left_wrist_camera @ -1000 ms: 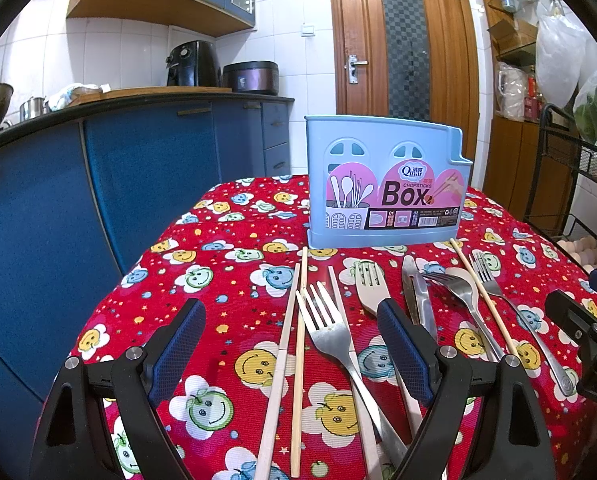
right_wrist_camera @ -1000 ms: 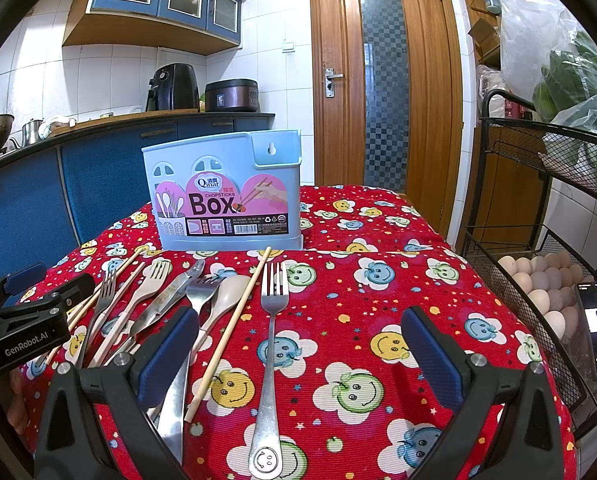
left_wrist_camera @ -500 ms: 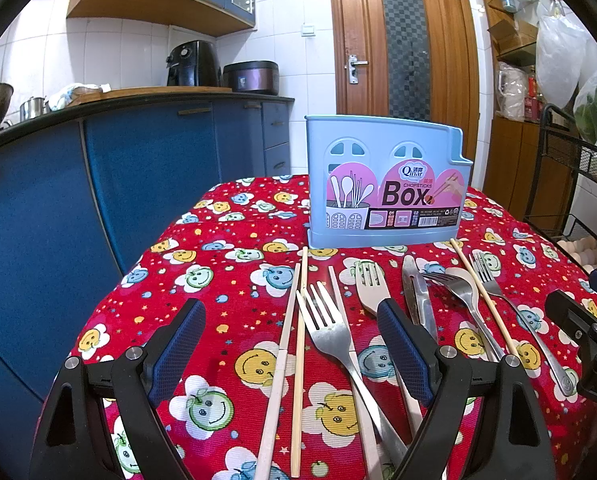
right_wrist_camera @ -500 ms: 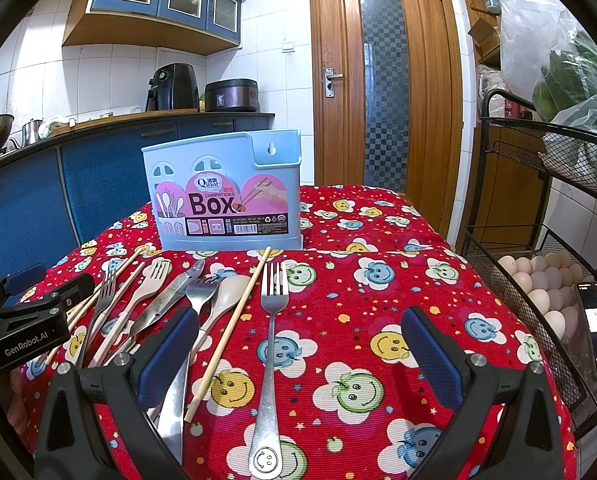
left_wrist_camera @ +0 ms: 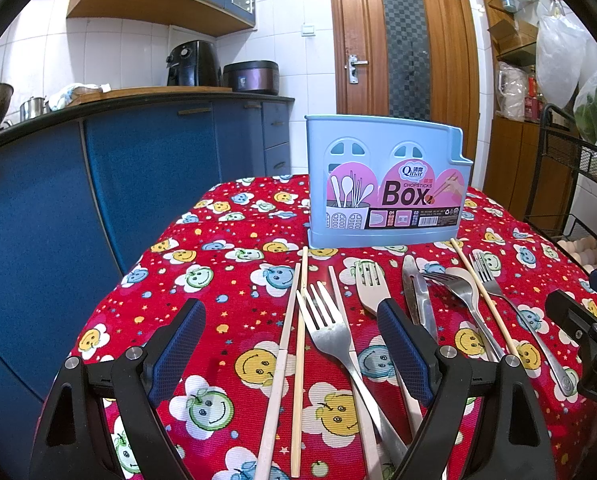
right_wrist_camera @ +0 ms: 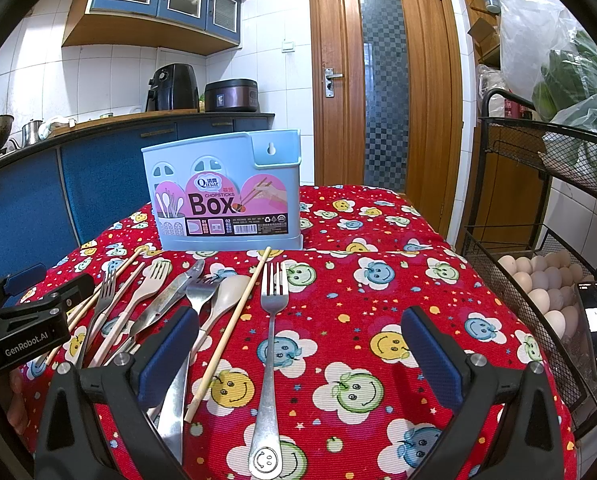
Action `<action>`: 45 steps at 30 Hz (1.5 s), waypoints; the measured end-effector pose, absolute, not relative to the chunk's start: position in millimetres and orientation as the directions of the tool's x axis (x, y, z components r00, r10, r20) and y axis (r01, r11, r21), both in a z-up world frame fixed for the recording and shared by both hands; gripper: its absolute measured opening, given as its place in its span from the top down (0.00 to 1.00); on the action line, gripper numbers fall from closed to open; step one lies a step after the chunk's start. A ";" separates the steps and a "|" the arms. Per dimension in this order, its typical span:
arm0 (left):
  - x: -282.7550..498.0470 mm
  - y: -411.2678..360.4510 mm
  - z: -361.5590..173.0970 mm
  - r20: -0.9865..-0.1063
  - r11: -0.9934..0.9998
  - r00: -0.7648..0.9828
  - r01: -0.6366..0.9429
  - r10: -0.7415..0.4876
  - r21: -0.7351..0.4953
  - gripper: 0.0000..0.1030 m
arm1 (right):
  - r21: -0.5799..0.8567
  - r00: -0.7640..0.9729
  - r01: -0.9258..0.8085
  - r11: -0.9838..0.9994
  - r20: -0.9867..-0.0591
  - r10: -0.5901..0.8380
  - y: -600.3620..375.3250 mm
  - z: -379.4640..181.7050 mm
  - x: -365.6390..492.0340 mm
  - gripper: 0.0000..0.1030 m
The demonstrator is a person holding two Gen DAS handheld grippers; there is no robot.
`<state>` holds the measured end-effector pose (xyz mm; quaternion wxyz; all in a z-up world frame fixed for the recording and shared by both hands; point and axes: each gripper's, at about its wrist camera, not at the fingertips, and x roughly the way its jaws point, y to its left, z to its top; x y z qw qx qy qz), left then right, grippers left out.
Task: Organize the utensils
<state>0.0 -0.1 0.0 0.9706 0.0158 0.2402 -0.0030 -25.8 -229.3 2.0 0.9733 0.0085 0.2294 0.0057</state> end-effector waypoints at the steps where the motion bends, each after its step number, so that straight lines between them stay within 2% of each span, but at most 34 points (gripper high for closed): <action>1: 0.1 -0.1 0.0 -0.467 0.999 0.885 0.014 0.002 0.029 0.14 | 0.019 0.895 -0.007 1.000 -0.446 0.015 -229.2 2.0 -25.8 0.00; 32: 4.3 -2.3 -3.5 -0.474 0.999 0.880 0.011 0.006 0.034 0.14 | 0.034 0.888 -0.007 0.999 -0.460 0.021 -230.5 1.0 -24.1 0.00; 41: 13.7 8.9 3.6 -0.514 1.000 0.857 0.023 -0.024 -0.007 0.14 | 0.044 0.846 -0.005 0.999 -0.532 0.028 -233.6 -0.2 -11.5 0.00; 45: 19.4 15.9 10.4 -0.532 1.000 0.847 0.011 0.000 0.018 0.14 | 0.053 0.806 -0.030 0.998 -0.589 0.055 -236.6 3.3 -1.4 0.00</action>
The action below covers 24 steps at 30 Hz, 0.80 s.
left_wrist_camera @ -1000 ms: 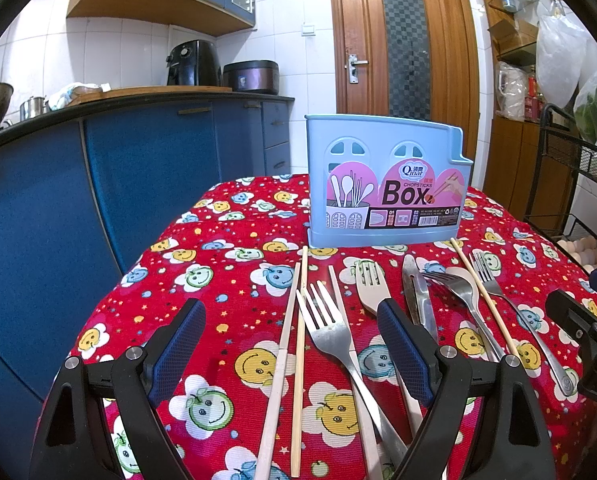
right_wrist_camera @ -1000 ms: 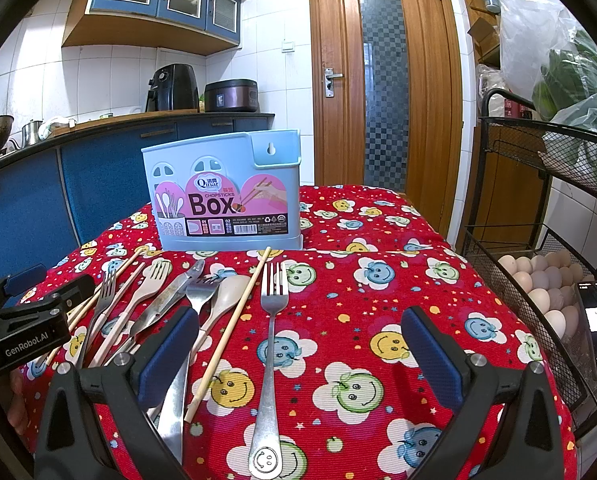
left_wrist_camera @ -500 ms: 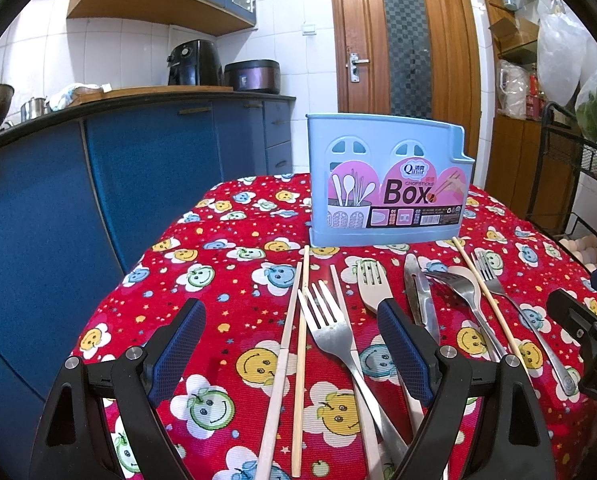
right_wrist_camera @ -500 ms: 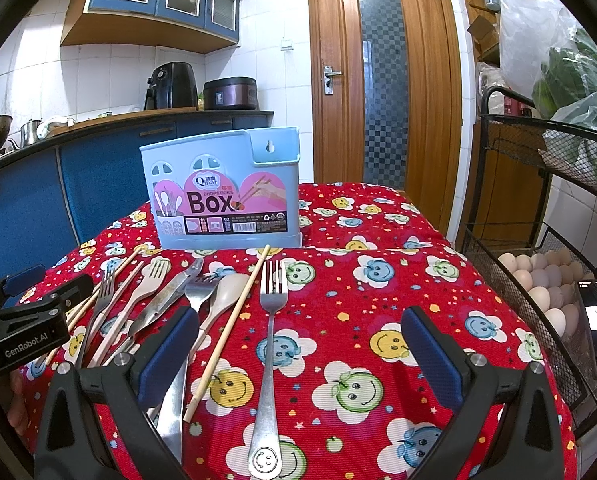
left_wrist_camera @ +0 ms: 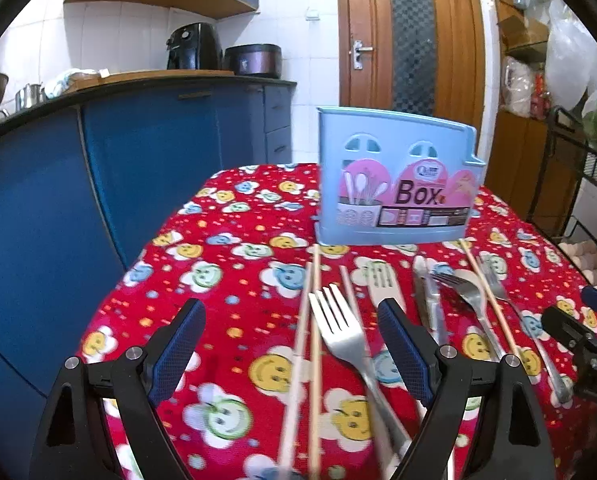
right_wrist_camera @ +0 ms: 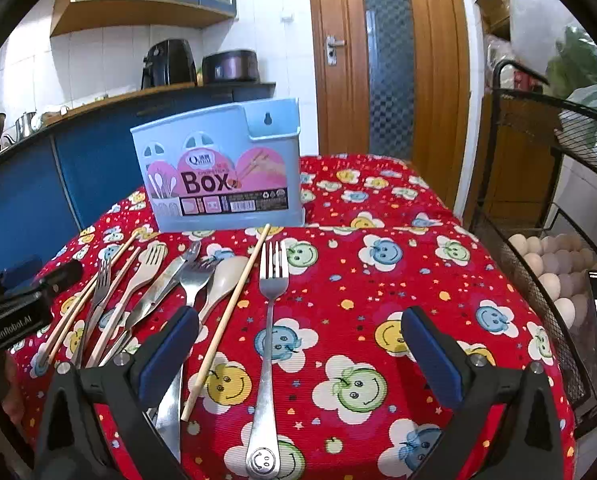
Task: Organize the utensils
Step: 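Lower the left tool onto a wooden chopstick and close it while the right tool reaches toward a steel fork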
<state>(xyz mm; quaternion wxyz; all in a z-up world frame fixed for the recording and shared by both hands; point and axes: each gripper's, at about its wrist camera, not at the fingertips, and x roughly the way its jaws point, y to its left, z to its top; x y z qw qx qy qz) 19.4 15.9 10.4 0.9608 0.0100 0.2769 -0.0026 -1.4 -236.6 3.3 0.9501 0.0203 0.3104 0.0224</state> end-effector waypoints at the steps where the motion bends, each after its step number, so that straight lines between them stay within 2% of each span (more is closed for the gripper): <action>1: 20.9 18.3 12.6 -0.537 1.000 0.844 0.009 0.008 0.028 0.14 | 0.053 0.797 -0.037 0.998 -0.600 0.061 -237.9 4.2 1.4 0.00; 10: 45.5 38.0 16.6 -0.594 0.998 0.804 0.005 0.033 0.062 0.14 | 0.008 0.745 -0.077 0.997 -0.664 0.063 -243.1 12.4 25.3 0.00; 16: 56.7 37.6 5.0 -0.663 0.996 0.748 0.045 0.014 0.072 0.14 | 0.016 0.709 -0.088 0.996 -0.702 0.074 -243.7 10.7 36.5 0.00; 24: 63.8 42.0 -6.9 -0.707 0.993 0.705 0.037 0.051 0.108 0.14 | 0.020 0.696 -0.085 0.996 -0.714 0.073 -245.7 9.3 45.8 0.00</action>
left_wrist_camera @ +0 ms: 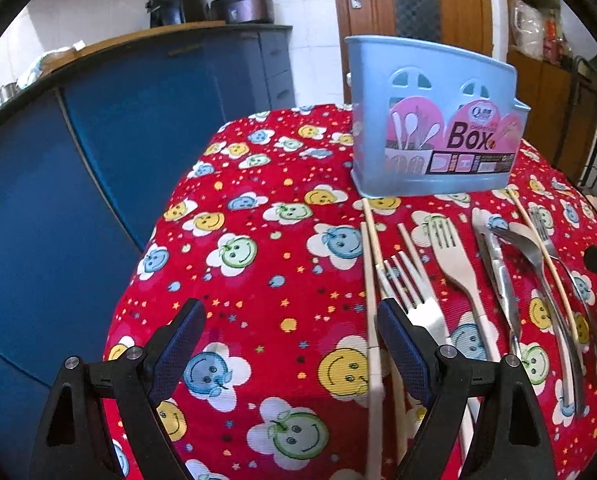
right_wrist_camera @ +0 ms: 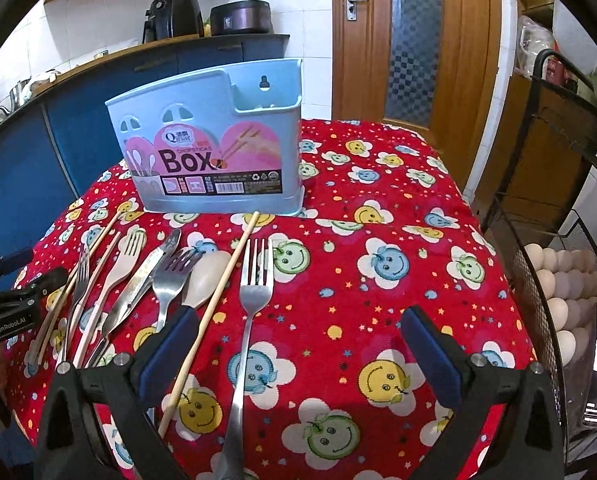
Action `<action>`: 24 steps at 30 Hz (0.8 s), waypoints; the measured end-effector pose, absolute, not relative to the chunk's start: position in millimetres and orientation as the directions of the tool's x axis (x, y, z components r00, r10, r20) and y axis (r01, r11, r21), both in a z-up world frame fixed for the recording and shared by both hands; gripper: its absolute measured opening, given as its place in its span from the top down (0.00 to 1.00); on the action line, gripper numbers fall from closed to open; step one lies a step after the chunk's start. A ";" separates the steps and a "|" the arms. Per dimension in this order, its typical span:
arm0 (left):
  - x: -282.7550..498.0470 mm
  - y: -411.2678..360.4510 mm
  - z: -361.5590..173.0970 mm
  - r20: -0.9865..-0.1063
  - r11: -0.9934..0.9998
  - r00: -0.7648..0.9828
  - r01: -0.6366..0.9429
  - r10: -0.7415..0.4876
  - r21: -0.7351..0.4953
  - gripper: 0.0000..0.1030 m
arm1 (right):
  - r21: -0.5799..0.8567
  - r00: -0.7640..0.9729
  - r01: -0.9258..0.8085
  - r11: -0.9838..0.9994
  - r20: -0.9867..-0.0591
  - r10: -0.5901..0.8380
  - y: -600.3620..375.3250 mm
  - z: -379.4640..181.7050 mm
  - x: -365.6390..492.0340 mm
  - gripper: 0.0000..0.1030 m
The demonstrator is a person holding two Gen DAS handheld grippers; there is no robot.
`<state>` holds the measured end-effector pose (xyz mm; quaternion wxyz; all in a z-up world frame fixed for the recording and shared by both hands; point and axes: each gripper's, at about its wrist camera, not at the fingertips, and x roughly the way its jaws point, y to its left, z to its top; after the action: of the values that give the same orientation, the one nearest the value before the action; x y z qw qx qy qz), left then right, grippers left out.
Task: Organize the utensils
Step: 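Lower the left tool onto a wooden chopstick and close it while the right tool reaches toward a steel fork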
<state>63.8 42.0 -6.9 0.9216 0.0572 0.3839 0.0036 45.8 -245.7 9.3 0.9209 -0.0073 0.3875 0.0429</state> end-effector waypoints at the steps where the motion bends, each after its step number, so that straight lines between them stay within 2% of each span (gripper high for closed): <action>1: 65.7 43.5 -8.2 -0.713 0.994 0.699 0.031 0.055 0.108 0.14 | 0.021 0.695 -0.085 0.996 -0.715 0.074 -245.6 9.3 46.4 0.00; 7: 70.7 46.9 -13.5 -0.744 0.997 0.668 0.037 0.021 0.061 0.14 | 0.016 0.689 -0.091 0.996 -0.721 0.074 -243.7 7.9 49.0 0.00; 16: 73.0 37.9 -14.4 -0.742 0.992 0.669 0.059 0.044 0.112 0.14 | 0.019 0.688 -0.091 0.996 -0.722 0.077 -244.3 7.2 50.2 0.00; 24: 91.6 50.2 -13.8 -0.741 0.991 0.666 0.014 0.088 0.131 0.14 | 0.022 0.687 -0.098 0.995 -0.721 0.084 -246.2 7.6 51.7 0.00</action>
<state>91.6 50.2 -13.8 0.9106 0.0627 0.4081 0.0204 51.7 -246.2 7.6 0.9185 -0.0090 0.3923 0.0495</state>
